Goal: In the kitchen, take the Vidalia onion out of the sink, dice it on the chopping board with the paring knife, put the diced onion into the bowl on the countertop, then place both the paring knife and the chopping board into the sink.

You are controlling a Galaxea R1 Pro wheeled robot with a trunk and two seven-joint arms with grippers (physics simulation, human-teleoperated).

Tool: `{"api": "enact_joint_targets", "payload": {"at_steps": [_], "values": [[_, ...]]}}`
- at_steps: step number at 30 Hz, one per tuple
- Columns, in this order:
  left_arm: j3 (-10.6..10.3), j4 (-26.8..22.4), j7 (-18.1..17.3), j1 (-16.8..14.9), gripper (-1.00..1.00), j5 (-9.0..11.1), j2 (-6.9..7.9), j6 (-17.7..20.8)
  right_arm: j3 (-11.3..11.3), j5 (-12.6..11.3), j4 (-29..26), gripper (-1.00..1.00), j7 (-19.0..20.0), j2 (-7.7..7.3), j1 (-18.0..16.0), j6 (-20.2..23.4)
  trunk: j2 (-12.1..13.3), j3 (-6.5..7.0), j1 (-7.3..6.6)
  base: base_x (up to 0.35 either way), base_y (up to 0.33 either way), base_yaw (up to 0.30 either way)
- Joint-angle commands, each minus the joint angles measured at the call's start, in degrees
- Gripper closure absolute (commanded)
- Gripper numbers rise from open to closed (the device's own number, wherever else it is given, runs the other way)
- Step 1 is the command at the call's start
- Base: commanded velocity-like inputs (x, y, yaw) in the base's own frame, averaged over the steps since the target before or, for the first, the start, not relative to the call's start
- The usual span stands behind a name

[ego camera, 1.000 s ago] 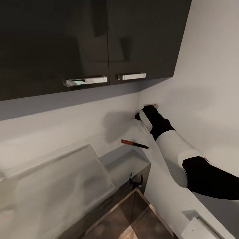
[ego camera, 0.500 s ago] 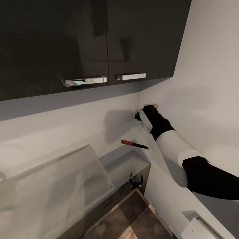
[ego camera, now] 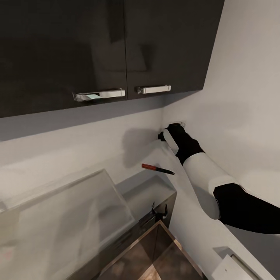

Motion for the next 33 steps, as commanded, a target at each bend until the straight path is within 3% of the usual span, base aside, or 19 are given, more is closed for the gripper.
{"api": "enact_joint_targets", "payload": {"at_steps": [1, 18, 23, 33], "values": [[0.34, -0.10, -0.32, 0.01, -1.00, -0.09, -0.07, -0.04, 0.20, -0.60, -0.01, -1.00, -0.54, 0.00, -0.05, 0.11, -0.13, -0.18, 0.04, 0.000, 0.000, 0.000], [0.34, -0.10, -0.32, 0.01, -1.00, -0.09, -0.07, -0.11, 0.21, -0.16, -0.10, -1.00, -0.31, 0.00, -0.06, -0.10, -0.13, -1.65, 0.04, 0.000, 0.000, 0.000], [0.28, -0.10, -0.39, 0.01, -1.00, -0.16, -0.07, -0.19, 0.20, -0.18, -0.09, -1.00, -0.42, 0.00, -0.04, -2.52, -0.13, -2.11, 0.04, 0.000, 0.000, 0.000], [0.25, -0.10, -0.34, 0.01, -1.00, -0.11, -0.07, -0.21, 0.20, -0.48, -0.10, -1.00, -0.35, 0.00, -0.06, -3.40, -0.13, -2.37, 0.04, 0.000, 0.000, 0.000]]}}
